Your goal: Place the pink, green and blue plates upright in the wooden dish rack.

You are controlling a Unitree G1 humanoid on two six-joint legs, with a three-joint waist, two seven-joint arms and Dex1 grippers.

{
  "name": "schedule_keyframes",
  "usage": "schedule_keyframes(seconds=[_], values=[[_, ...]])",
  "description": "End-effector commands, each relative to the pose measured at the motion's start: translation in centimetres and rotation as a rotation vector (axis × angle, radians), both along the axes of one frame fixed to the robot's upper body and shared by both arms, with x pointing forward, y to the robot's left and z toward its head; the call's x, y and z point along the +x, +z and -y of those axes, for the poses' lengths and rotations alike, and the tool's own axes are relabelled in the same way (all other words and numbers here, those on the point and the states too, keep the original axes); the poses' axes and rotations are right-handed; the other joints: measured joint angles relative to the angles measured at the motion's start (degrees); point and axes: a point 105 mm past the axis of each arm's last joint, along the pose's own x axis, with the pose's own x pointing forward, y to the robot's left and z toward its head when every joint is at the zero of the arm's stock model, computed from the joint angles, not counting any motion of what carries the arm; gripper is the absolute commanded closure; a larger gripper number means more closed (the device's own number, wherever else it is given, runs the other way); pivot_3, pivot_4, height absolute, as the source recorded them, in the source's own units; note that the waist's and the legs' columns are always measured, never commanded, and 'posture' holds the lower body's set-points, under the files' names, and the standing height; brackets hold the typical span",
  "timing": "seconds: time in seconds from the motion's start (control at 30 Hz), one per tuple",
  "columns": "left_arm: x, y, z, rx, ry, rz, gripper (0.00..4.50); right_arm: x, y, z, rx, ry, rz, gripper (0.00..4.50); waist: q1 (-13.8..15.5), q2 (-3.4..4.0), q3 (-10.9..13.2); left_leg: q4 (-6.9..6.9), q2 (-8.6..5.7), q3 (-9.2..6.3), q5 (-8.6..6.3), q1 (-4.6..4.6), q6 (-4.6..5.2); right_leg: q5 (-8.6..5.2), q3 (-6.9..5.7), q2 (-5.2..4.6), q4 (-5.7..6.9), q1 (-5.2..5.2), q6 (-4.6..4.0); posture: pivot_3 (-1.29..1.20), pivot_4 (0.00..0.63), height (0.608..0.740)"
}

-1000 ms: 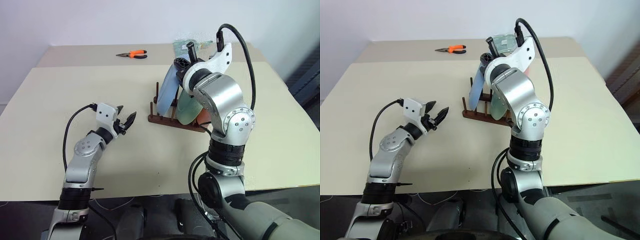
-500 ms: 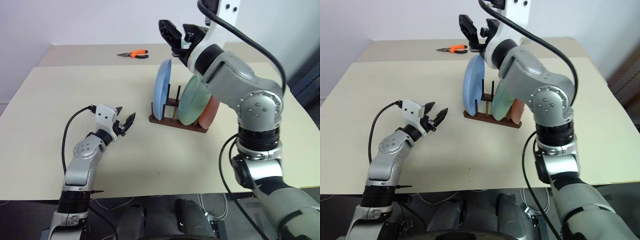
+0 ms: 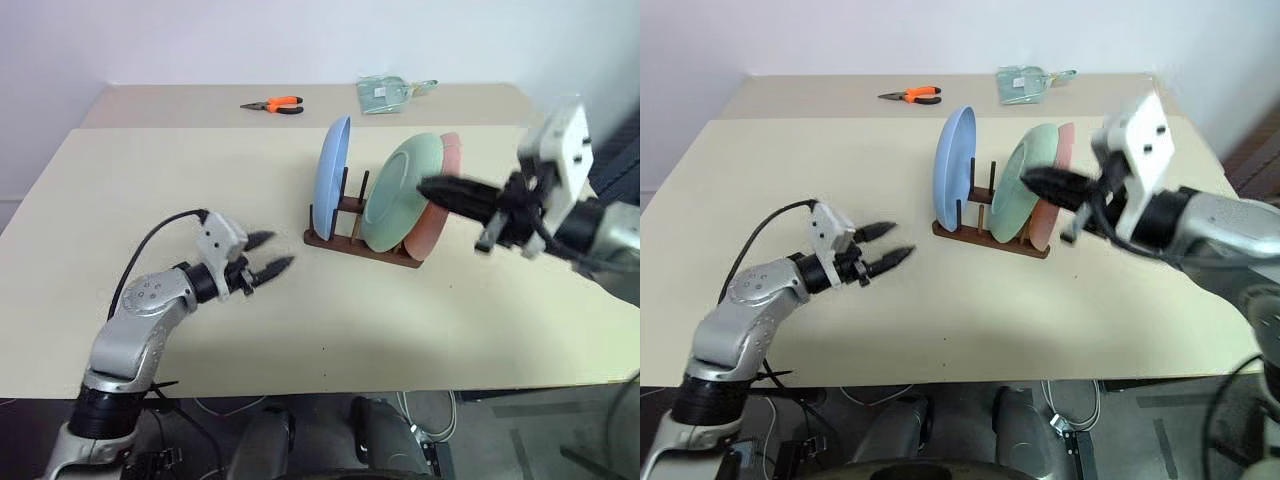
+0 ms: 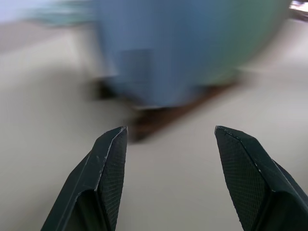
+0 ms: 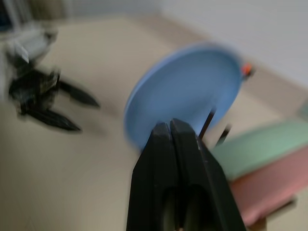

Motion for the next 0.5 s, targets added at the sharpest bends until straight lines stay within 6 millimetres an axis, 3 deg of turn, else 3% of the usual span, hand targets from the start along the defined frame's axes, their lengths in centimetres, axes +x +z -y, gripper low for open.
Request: schedule_keyframes(seconds=[0.03,0.17,0.4,0.5], values=[[-1.6,0.2,2.1,0.025,-0.148,-0.001,1.51,-0.9,-1.5,0.4,-0.158,-0.041,0.015,4.47,0.29,0.0,0.0,0.05,0.03,0.05,0.0,-0.01,-0.01,0.0,-0.02,-0.01,-0.01,-0.02,-0.03,0.0,0.15,0.74],[-1.0,0.5,2.9,-0.009,-0.154,0.001,1.51,0.2,-4.1,1.0,-0.258,-0.135,0.015,4.47,0.46,-0.03,0.02,0.13,0.11,0.24,-0.01,-0.21,-0.02,-0.01,-0.08,-0.08,-0.13,-0.19,-0.05,0.0,0.15,0.74],[-1.0,0.5,2.9,-0.015,-0.131,0.02,1.51,3.8,-5.6,1.4,-0.296,-0.246,0.066,4.47,0.49,-0.08,-0.02,-0.01,0.07,0.65,-0.05,-0.19,0.11,0.26,-0.08,-0.35,-0.04,-0.39,-0.14,0.0,0.15,0.74],[-1.0,0.5,2.7,-0.014,-0.113,0.021,1.51,4.4,-5.7,1.5,-0.295,-0.258,0.073,4.47,0.63,-0.11,-0.03,0.04,0.05,0.65,-0.05,-0.21,0.12,0.26,-0.08,-0.37,-0.04,-0.37,-0.14,0.0,0.15,0.74]])
